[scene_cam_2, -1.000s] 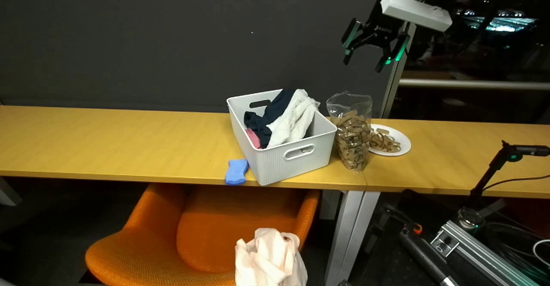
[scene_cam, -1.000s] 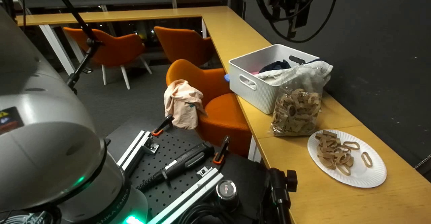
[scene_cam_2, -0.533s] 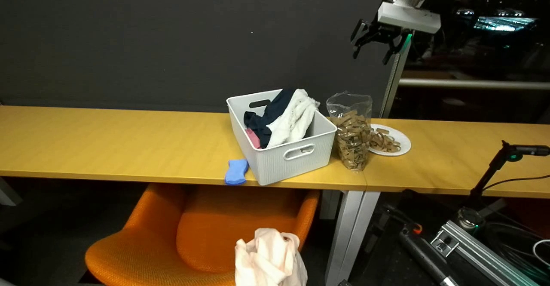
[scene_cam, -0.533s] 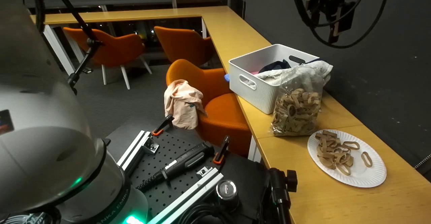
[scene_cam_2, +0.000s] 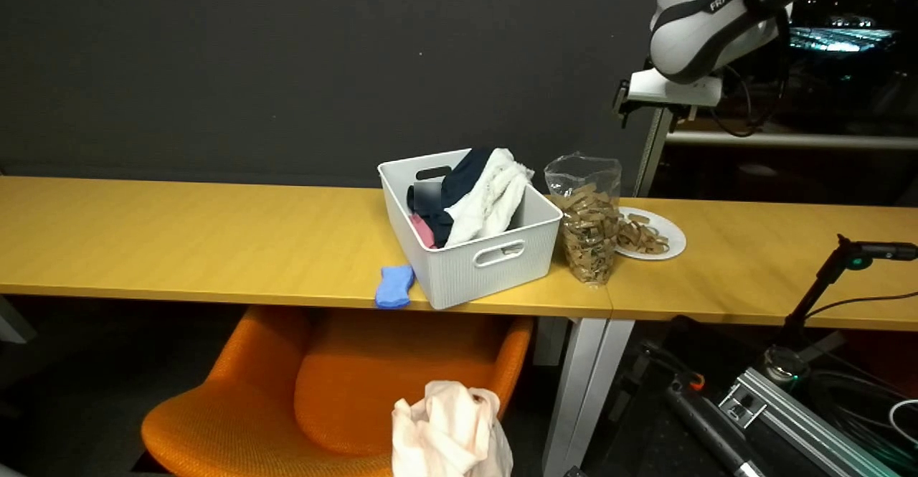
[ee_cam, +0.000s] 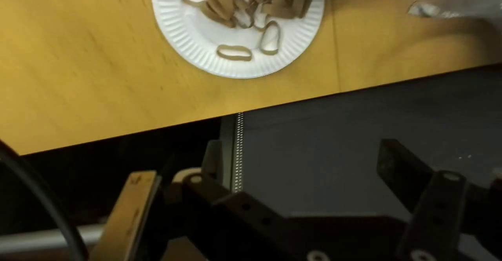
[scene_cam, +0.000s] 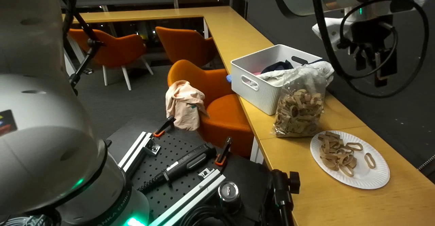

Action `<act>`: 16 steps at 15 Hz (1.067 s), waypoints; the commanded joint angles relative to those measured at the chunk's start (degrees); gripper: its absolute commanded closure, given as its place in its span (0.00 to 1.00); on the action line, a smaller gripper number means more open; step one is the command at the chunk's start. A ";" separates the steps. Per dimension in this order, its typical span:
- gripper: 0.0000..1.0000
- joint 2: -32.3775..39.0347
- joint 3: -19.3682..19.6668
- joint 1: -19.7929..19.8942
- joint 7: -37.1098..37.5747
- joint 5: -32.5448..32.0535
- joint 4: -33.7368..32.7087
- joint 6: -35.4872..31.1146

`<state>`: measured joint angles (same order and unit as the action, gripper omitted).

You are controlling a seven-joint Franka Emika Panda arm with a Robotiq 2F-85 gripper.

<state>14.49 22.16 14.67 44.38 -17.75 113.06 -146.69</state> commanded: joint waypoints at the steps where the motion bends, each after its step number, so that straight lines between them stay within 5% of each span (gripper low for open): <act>1: 0.00 2.13 2.28 -0.72 4.04 -0.73 1.48 -1.82; 16: 0.00 12.09 5.22 0.46 4.98 6.77 8.63 -8.77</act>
<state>25.07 27.36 15.08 50.96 -13.84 121.44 -153.46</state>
